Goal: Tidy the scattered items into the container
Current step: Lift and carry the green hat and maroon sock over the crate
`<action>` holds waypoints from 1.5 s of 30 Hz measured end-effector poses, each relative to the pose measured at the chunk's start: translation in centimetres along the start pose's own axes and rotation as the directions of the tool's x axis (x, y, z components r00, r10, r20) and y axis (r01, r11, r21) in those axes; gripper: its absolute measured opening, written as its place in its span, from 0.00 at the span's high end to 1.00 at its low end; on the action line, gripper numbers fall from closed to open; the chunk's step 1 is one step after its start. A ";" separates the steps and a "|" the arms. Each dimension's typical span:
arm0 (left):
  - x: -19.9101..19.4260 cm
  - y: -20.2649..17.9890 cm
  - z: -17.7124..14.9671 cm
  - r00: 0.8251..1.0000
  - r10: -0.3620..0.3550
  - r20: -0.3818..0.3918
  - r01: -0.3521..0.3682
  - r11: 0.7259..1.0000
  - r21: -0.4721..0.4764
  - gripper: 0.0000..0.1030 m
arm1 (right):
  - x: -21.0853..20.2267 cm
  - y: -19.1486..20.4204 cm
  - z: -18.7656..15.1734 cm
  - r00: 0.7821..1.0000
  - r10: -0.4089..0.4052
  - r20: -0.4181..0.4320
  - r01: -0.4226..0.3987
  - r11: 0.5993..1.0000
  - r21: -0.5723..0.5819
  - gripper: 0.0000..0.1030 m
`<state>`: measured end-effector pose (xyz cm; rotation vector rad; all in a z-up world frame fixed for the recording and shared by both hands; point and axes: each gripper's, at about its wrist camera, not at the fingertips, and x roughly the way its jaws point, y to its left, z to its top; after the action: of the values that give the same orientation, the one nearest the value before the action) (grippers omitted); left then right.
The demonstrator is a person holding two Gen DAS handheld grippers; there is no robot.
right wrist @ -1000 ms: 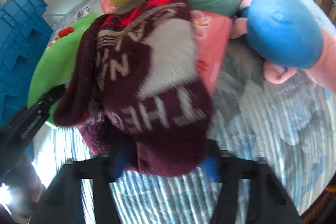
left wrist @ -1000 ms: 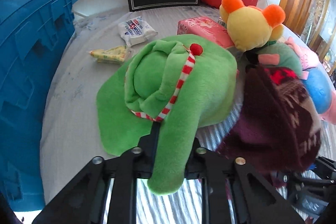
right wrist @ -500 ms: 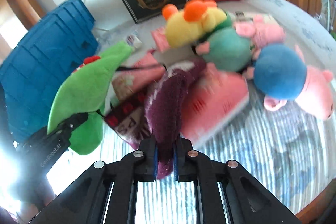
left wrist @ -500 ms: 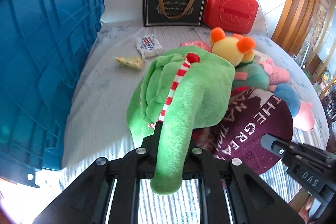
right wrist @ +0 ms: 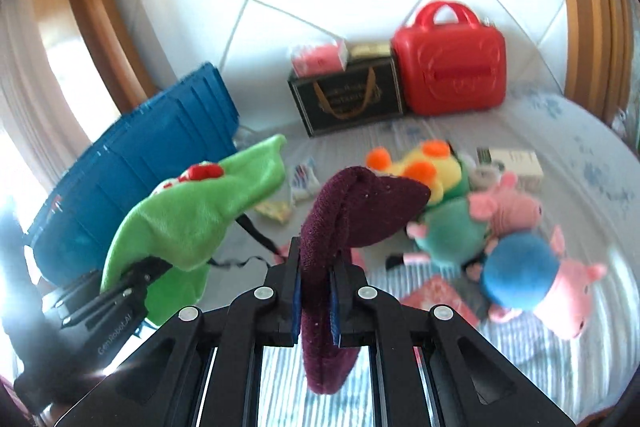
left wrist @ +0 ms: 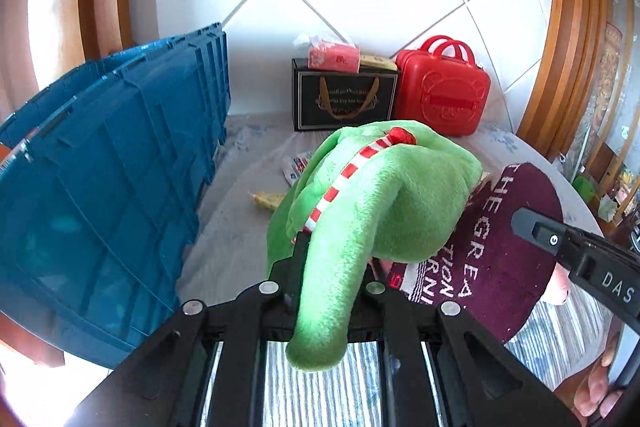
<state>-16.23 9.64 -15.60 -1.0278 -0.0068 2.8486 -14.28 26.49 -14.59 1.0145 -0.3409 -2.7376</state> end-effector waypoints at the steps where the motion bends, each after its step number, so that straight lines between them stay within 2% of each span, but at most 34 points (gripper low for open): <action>1: -0.7 0.1 0.6 1.000 0.007 0.024 -0.007 1.000 -0.001 0.89 | -0.6 0.4 0.8 1.000 0.007 0.024 -0.007 1.000 -0.014 0.90; 6: -3.8 0.5 3.4 0.991 0.052 0.121 -0.052 0.999 -0.005 0.89 | -3.3 2.3 4.8 0.992 0.048 0.120 -0.039 0.996 -0.080 0.90; 10: -5.5 0.6 5.7 0.976 0.121 0.182 -0.120 0.993 -0.016 0.89 | -5.5 3.7 8.3 0.978 0.095 0.188 -0.068 0.987 -0.143 0.90; 14: -6.6 1.2 8.1 0.962 0.176 0.208 -0.168 0.984 -0.052 0.89 | -6.8 4.9 11.3 0.965 0.138 0.225 -0.093 0.975 -0.200 0.90; 20: -8.3 3.8 10.7 0.934 0.290 0.211 -0.276 0.957 -0.093 0.89 | -6.4 7.4 14.8 0.957 0.195 0.217 -0.136 0.956 -0.259 0.90; 23: -9.8 6.6 11.7 0.912 0.345 0.222 -0.327 0.938 -0.111 0.89 | -6.7 9.9 16.2 0.950 0.223 0.217 -0.159 0.948 -0.278 0.90; 27: -11.6 12.2 13.0 0.884 0.413 0.220 -0.392 0.910 -0.134 0.89 | -7.0 15.1 17.9 0.932 0.264 0.249 -0.180 0.933 -0.313 0.90; 32: -13.7 21.0 13.5 0.847 0.488 0.212 -0.462 0.872 -0.162 0.89 | -6.2 22.9 18.8 0.914 0.296 0.276 -0.196 0.920 -0.339 0.90; 36: -14.4 27.6 13.4 0.820 0.533 0.206 -0.505 0.845 -0.175 0.89 | -5.6 29.1 18.8 0.892 0.334 0.304 -0.223 0.912 -0.345 0.90; 37: -14.1 29.0 13.3 0.819 0.538 0.197 -0.513 0.842 -0.168 0.89 | -5.3 30.5 18.6 0.887 0.345 0.306 -0.235 0.909 -0.343 0.90; 38: -13.5 30.2 13.2 0.825 0.535 0.180 -0.513 0.844 -0.156 0.89 | -4.9 31.7 18.4 0.886 0.351 0.304 -0.242 0.908 -0.342 0.90; 40: -11.3 32.5 12.7 0.851 0.511 0.118 -0.498 0.858 -0.123 0.89 | -3.8 34.2 17.5 0.889 0.357 0.287 -0.251 0.904 -0.347 0.90; 42: -8.8 34.2 11.7 0.874 0.485 0.042 -0.479 0.872 -0.105 0.89 | -2.0 36.5 16.2 0.900 0.358 0.250 -0.258 0.897 -0.358 0.90; 45: -5.5 36.6 9.6 0.889 0.452 -0.070 -0.457 0.884 -0.096 0.89 | 1.4 38.8 13.9 0.922 0.346 0.173 -0.267 0.894 -0.360 0.90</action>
<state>-21.93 -26.99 -6.25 -1.2647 0.0965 3.2741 -20.31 -8.83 5.72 0.5023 -0.0611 -2.5058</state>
